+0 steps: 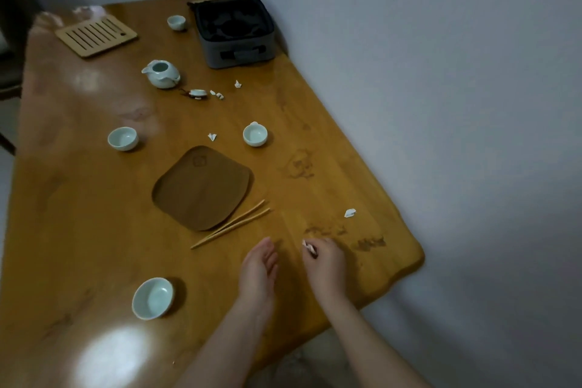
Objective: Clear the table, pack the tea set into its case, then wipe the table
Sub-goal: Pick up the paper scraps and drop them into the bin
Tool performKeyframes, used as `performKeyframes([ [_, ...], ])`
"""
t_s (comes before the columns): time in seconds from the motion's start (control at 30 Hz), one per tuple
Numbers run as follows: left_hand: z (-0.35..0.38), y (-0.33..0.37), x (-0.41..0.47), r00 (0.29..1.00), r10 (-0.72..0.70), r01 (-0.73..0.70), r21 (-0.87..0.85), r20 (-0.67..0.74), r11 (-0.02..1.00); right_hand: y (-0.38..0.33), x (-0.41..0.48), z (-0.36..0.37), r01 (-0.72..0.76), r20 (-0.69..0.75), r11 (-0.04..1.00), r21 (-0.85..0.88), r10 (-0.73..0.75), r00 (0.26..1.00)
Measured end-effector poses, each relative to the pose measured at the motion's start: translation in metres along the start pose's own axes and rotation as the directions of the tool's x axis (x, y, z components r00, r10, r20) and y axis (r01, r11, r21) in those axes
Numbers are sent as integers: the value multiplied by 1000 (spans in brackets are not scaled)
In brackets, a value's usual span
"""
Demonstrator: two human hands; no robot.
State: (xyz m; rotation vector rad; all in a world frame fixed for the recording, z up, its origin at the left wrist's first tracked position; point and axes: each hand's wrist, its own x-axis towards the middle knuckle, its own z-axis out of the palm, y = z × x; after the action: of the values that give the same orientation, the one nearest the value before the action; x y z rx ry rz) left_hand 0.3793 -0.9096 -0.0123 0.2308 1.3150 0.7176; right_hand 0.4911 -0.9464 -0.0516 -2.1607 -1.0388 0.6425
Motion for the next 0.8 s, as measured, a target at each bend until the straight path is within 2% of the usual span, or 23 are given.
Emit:
performKeyframes([
  [0.1,24,-5,0,998,-55,55,-131,0,990,-14,8,-23,-180,133,909,376,139,981],
  [0.17,39,-6,-1,989,-138,144,-251,43,957,-22,10,-33,-243,223,858,452,155,962],
  [0.3,62,-2,-3,951,-250,303,-378,182,875,-27,13,-37,-228,279,887,402,119,953],
  [0.5,83,0,-5,940,-186,307,-468,288,829,-36,27,-55,29,205,966,258,-84,975],
  [0.6,91,4,1,925,-161,323,-488,345,811,-37,33,-63,133,99,958,254,-163,982],
  [0.7,92,8,13,937,-96,255,-469,337,846,-32,45,-74,158,-25,945,286,-157,987],
  [0.8,87,11,20,960,-82,202,-458,268,866,-11,68,-80,81,-88,982,171,-67,994],
])
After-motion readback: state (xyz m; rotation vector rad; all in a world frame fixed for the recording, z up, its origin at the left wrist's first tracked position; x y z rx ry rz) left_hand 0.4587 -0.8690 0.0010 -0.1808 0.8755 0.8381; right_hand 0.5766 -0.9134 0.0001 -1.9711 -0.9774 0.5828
